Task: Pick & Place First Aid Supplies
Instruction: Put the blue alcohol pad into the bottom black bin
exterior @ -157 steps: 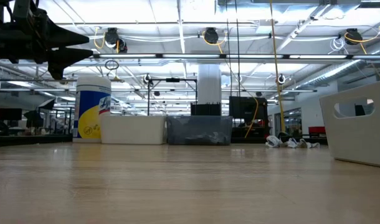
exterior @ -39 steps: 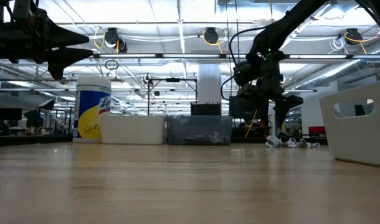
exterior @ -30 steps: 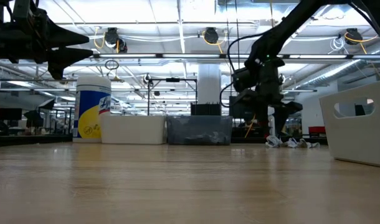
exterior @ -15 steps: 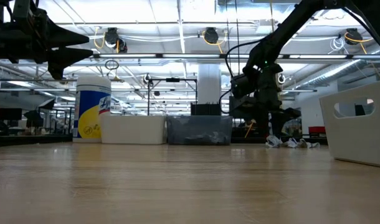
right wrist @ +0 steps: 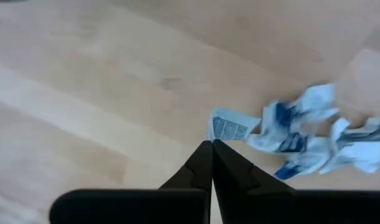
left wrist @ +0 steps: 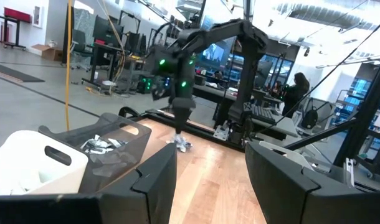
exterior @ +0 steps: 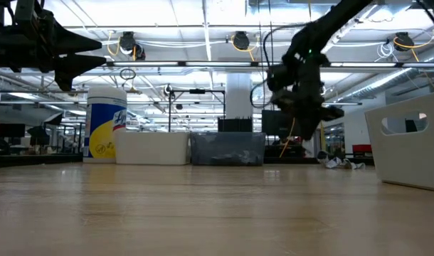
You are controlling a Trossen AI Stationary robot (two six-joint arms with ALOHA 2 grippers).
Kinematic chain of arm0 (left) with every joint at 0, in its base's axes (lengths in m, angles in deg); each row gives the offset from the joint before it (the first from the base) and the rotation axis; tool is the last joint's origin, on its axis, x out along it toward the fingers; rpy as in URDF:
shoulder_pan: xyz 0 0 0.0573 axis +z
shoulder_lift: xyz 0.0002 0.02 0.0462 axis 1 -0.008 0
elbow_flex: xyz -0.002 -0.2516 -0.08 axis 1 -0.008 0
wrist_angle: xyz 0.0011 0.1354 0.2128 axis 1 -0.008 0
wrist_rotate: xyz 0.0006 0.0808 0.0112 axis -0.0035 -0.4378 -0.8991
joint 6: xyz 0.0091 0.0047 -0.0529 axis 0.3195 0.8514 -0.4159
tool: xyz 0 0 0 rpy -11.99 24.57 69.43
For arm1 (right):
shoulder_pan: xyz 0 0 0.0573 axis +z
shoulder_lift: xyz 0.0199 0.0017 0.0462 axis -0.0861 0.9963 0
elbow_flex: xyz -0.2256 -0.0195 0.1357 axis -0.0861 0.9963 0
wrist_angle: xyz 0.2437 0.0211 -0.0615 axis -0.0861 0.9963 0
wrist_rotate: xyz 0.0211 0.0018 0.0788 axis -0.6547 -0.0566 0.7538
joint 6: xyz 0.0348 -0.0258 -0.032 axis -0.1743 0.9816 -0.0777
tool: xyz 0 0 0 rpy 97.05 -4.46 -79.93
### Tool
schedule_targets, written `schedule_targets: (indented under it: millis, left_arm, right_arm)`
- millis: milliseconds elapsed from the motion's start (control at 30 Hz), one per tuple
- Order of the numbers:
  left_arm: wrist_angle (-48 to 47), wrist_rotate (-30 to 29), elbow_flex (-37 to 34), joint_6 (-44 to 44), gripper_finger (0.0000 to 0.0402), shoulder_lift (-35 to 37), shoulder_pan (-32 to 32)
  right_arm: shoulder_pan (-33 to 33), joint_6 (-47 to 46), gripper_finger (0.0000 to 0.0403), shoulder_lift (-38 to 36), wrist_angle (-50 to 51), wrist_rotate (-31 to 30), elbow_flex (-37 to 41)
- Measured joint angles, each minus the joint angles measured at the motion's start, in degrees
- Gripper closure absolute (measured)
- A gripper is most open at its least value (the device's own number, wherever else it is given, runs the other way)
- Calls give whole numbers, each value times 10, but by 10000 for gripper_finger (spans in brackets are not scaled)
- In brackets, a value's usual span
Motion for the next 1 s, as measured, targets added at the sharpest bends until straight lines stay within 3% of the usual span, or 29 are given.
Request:
schedule_targets:
  millis: [333, 567, 1000]
  left_arm:
    - [0, 0, 0, 0, 206, 0, 0]
    - [0, 0, 0, 0, 206, 0, 0]
    - [0, 0, 0, 0, 206, 0, 0]
  right_arm:
    - [113, -88, 402, -166, 103, -58, 0]
    - [195, -169, 402, -217, 152, -107, 0]
    - [568, -474, 403, -233, 182, -133, 0]
